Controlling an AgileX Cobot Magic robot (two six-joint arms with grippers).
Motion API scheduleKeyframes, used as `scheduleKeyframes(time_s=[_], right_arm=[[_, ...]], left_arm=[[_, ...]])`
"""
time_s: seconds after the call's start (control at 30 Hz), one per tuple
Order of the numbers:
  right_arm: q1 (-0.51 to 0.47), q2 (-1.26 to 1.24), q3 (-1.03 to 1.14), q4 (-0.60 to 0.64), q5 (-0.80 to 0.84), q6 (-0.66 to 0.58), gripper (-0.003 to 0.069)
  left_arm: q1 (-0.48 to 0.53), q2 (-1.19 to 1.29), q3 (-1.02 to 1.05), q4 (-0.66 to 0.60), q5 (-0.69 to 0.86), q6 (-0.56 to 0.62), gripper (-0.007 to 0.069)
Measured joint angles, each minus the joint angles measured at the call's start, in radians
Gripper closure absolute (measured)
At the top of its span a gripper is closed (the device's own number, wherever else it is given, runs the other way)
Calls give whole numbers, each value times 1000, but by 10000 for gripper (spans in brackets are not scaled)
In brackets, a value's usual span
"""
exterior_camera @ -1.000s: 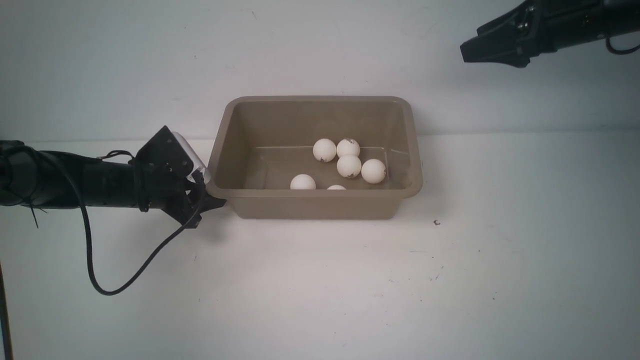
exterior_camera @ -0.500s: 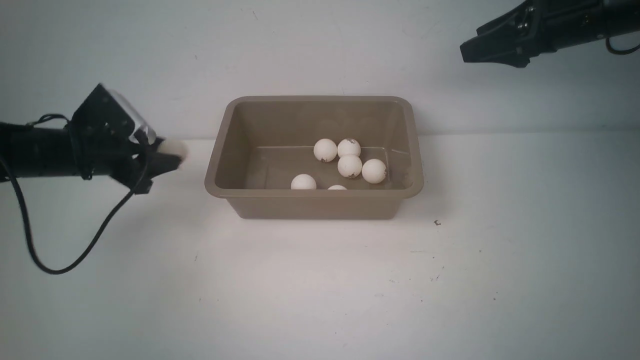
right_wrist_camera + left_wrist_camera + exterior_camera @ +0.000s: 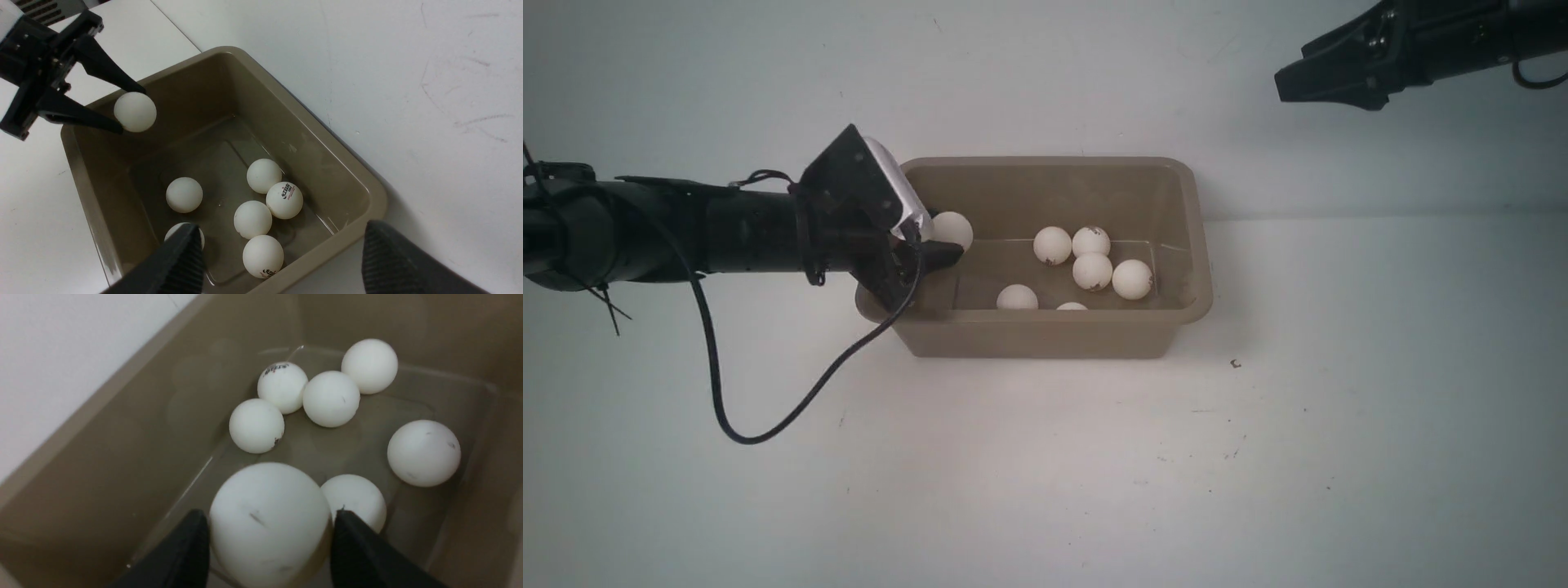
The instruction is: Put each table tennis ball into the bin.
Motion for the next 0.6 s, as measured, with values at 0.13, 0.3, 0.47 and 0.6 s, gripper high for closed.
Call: scheduleKeyframes(time_s=[0.13, 0.3, 0.47, 0.6], right_arm=[[0, 0, 0, 12, 0, 1, 185], [0, -8, 0, 29, 0, -22, 185], [0, -94, 0, 24, -59, -80, 185], [-6, -195, 0, 24, -116, -82, 185]], left_arm=[[-10, 3, -2, -16, -48, -95, 118], [4, -63, -3, -13, -168, -197, 86], [105, -242, -1, 22, -188, -327, 100], [177, -348, -1, 22, -187, -361, 104]])
